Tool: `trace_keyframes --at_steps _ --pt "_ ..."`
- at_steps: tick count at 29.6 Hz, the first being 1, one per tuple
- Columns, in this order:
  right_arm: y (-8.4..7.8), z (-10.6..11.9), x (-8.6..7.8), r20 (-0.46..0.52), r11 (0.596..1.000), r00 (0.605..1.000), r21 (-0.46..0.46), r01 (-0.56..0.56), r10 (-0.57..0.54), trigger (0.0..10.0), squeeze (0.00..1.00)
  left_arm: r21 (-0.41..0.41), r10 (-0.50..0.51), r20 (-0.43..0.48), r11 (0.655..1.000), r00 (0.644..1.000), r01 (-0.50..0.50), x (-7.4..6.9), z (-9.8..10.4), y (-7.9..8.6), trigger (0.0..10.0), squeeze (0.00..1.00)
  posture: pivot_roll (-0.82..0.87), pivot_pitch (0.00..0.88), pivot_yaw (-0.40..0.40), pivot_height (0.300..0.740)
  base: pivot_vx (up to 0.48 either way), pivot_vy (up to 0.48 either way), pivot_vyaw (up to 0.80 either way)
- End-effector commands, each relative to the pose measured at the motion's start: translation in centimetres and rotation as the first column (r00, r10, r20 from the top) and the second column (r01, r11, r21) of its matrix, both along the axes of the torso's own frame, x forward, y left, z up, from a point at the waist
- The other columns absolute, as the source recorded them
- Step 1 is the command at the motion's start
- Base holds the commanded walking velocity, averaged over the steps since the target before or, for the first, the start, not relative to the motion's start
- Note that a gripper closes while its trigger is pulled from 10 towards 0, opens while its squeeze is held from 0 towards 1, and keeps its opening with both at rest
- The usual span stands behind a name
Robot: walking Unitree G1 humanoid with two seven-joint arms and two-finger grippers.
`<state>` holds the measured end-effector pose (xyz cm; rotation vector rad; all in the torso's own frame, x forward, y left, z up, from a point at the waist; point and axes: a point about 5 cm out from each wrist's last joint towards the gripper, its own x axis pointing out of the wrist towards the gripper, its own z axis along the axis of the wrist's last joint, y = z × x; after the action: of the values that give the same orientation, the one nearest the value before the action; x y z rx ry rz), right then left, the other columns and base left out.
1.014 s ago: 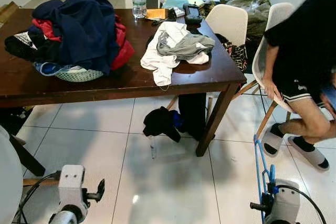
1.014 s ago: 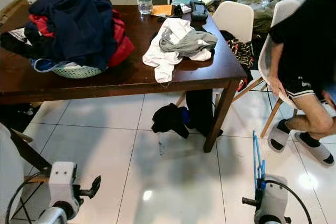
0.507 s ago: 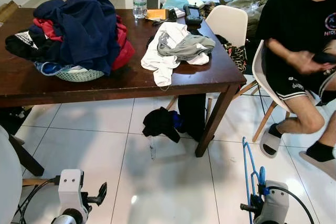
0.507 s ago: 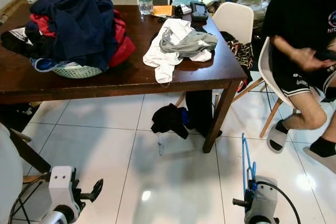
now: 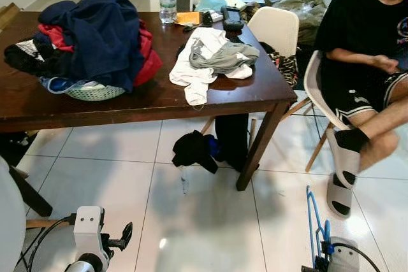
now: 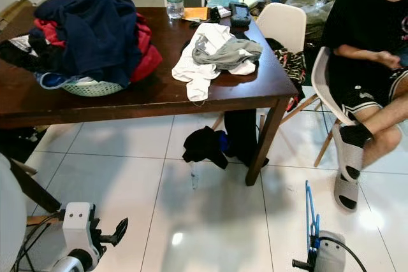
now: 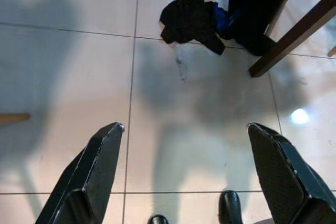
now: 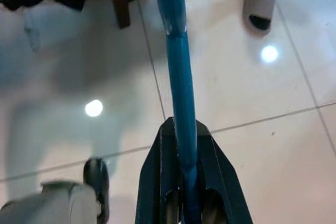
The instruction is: Hang hanger
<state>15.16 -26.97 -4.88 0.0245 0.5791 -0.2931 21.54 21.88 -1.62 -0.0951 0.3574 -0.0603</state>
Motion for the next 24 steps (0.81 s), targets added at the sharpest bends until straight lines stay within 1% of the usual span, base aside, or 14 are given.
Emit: trace_keyframes --at_steps 1,2,6,8,10,11,12,14,18,19,20,21,23,24 --pt "-0.4 -0.4 -1.0 -0.016 1.0 1.0 0.001 0.014 -0.014 10.0 0.0 -0.002 -0.006 -0.026 1.0 1.0 0.006 -0.6 -0.6 -0.2 10.0 0.0 0.04 0.151 -0.055 0.74 0.0 0.0 0.0" --pt "-0.6 -0.6 -1.5 -0.022 0.999 0.999 0.017 0.03 -0.03 10.0 0.0 -0.003 -0.006 -0.023 1.0 1.0 0.006 -0.6 -0.6 -0.2 10.0 0.0 0.03 0.154 -0.051 0.74 0.0 0.0 0.0" --pt "-1.4 -0.6 -1.7 -0.02 0.999 0.999 0.011 0.043 -0.043 10.0 0.0 -0.003 -0.01 -0.015 1.0 1.0 0.01 -0.7 -0.5 -0.1 10.0 0.0 0.03 0.167 -0.049 0.74 0.0 0.0 0.0" --pt "-2.9 0.0 -2.0 0.001 0.997 0.997 -0.007 0.074 -0.074 10.0 0.0 -0.004 -0.01 -0.012 1.0 1.0 0.01 -0.6 -0.5 0.0 10.0 0.0 0.03 0.17 -0.049 0.74 0.0 0.0 0.0" --pt "-3.3 0.2 -2.1 0.009 0.996 0.996 -0.009 0.083 -0.083 10.0 0.0 -0.004 -0.01 -0.011 1.0 1.0 0.01 -0.6 -0.5 0.1 10.0 0.0 0.03 0.17 -0.049 0.74 0.0 0.0 0.0" --pt "-5.2 1.7 -2.2 0.065 0.991 0.99 -0.046 0.127 -0.124 10.0 0.0 -0.003 -0.008 -0.009 1.0 1.0 0.008 -0.5 -0.5 0.1 10.0 0.0 0.02 0.174 -0.047 0.74 0.0 0.0 0.0" --pt "-5.2 1.7 -2.2 0.065 0.991 0.99 -0.046 0.127 -0.124 10.0 0.0 -0.003 -0.008 -0.009 1.0 1.0 0.008 -0.5 -0.5 0.1 10.0 0.0 0.02 0.174 -0.047 0.74 0.0 0.0 0.0" --pt "-6.3 2.7 -2.1 0.105 0.987 0.985 -0.075 0.143 -0.134 10.0 0.0 -0.002 -0.007 -0.007 1.0 1.0 0.007 -0.5 -0.4 0.1 10.0 0.0 0.02 0.175 -0.047 0.74 0.0 0.0 0.0" --pt "-6.0 3.1 -1.9 0.126 0.989 0.985 -0.079 0.125 -0.115 10.0 0.0 -0.002 -0.008 -0.006 1.0 1.0 0.008 -0.4 -0.4 0.1 10.0 0.0 0.03 0.174 -0.048 0.74 0.0 0.0 0.0" --pt "-5.2 2.9 -1.7 0.135 0.992 0.986 -0.072 0.107 -0.097 10.0 0.0 -0.001 -0.007 -0.004 1.0 1.0 0.007 -0.4 -0.4 0.1 10.0 0.0 0.03 0.173 -0.047 0.74 0.0 0.0 0.0" --pt "-5.2 2.9 -1.7 0.135 0.992 0.986 -0.072 0.107 -0.097 10.0 0.0 -0.001 -0.007 -0.004 1.0 1.0 0.007 -0.4 -0.4 0.1 10.0 0.0 0.03 0.173 -0.047 0.74 0.0 0.0 0.0" --pt "-4.6 2.7 -1.7 0.136 0.993 0.987 -0.066 0.096 -0.087 10.0 0.0 0.0 -0.005 -0.003 1.0 1.0 0.005 -0.4 -0.3 0.2 10.0 0.0 0.04 0.174 -0.044 0.74 0.0 0.0 0.0" --pt "-4.6 2.7 -1.7 0.136 0.993 0.987 -0.066 0.096 -0.087 10.0 0.0 0.0 -0.005 -0.003 1.0 1.0 0.005 -0.4 -0.3 0.2 10.0 0.0 0.04 0.174 -0.044 0.74 0.0 0.0 0.0" --pt "-4.0 2.5 -1.8 0.138 0.995 0.987 -0.056 0.086 -0.077 10.0 0.0 0.003 0.001 0.0 1.0 1.0 -0.001 -0.5 -0.3 0.3 10.0 0.0 0.04 0.174 -0.043 0.74 0.0 0.0 0.0"
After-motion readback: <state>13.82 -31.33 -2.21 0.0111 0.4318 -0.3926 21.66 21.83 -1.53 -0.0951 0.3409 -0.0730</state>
